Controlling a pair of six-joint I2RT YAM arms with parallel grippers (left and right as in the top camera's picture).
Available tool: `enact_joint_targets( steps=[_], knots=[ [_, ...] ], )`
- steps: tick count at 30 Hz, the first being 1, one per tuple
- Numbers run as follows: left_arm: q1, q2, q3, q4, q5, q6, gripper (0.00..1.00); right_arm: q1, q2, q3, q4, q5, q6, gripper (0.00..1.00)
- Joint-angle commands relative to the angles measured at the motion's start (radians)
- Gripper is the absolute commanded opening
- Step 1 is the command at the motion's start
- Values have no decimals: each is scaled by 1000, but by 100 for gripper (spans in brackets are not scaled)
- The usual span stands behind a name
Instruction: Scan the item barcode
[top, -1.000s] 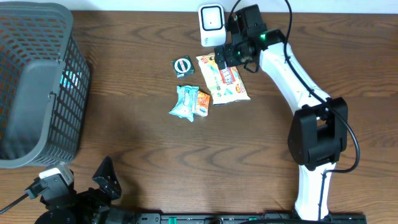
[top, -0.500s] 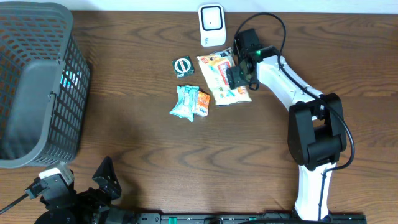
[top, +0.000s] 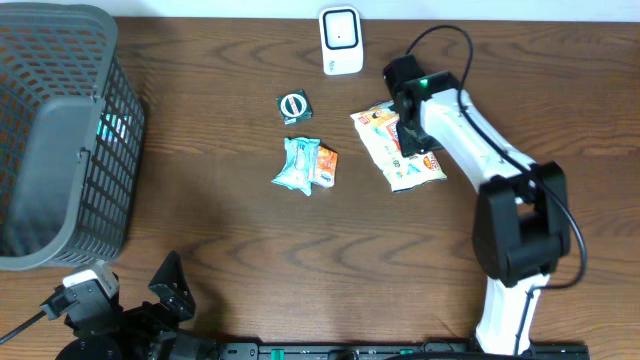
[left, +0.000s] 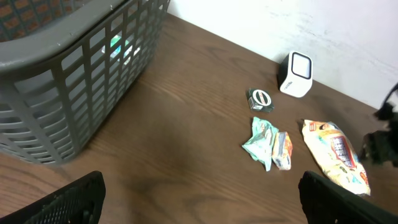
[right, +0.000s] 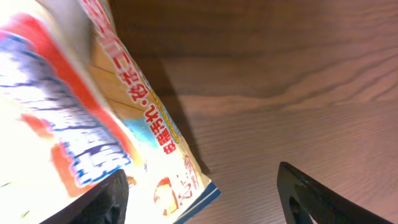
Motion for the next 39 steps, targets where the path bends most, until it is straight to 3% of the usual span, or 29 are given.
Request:
enact_joint_targets(
  steps=[1, 3, 6, 14, 30, 39],
  knots=[
    [4, -2, -5, 1, -17, -10, 98, 23, -122, 5, 56, -171, -84, 76],
    [4, -2, -5, 1, -17, -10, 98, 47, -141, 5, 113, -336, -142, 89],
    [4, -2, -5, 1, -17, -10, 98, 80, -128, 3, 126, -294, -142, 99],
    [4, -2, -5, 1, -17, -10, 98, 185, -38, -29, 117, 43, -134, 99],
    [4, -2, -5, 1, -17, -10, 98, 235, 1, -43, 99, 32, -158, 99],
    [4, -2, -5, 1, -17, -10, 98, 236, 2, -206, 275, 176, -190, 99]
  ],
)
